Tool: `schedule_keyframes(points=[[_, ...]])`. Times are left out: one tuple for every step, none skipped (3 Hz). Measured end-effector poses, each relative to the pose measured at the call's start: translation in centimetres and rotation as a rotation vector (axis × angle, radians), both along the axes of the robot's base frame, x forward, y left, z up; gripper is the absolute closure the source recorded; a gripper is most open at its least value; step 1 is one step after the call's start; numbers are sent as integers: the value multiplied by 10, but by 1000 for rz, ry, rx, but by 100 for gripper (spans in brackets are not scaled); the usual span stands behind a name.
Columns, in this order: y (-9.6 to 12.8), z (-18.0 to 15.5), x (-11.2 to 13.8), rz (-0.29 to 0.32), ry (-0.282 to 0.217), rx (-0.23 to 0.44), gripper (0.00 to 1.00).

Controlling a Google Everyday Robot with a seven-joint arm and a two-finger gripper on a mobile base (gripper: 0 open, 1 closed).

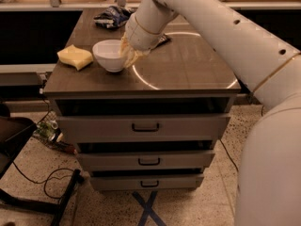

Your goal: Move white bowl near sponge

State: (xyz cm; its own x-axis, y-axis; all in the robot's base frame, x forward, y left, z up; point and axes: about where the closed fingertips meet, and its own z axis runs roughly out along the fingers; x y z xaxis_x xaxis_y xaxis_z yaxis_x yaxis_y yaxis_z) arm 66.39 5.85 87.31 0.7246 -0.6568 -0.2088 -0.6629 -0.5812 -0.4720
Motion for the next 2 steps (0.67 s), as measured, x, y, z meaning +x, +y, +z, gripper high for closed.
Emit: schedule_keyframes(points=[[2, -3, 0, 3, 4, -1, 58], [3, -5, 0, 5, 7, -1, 35]])
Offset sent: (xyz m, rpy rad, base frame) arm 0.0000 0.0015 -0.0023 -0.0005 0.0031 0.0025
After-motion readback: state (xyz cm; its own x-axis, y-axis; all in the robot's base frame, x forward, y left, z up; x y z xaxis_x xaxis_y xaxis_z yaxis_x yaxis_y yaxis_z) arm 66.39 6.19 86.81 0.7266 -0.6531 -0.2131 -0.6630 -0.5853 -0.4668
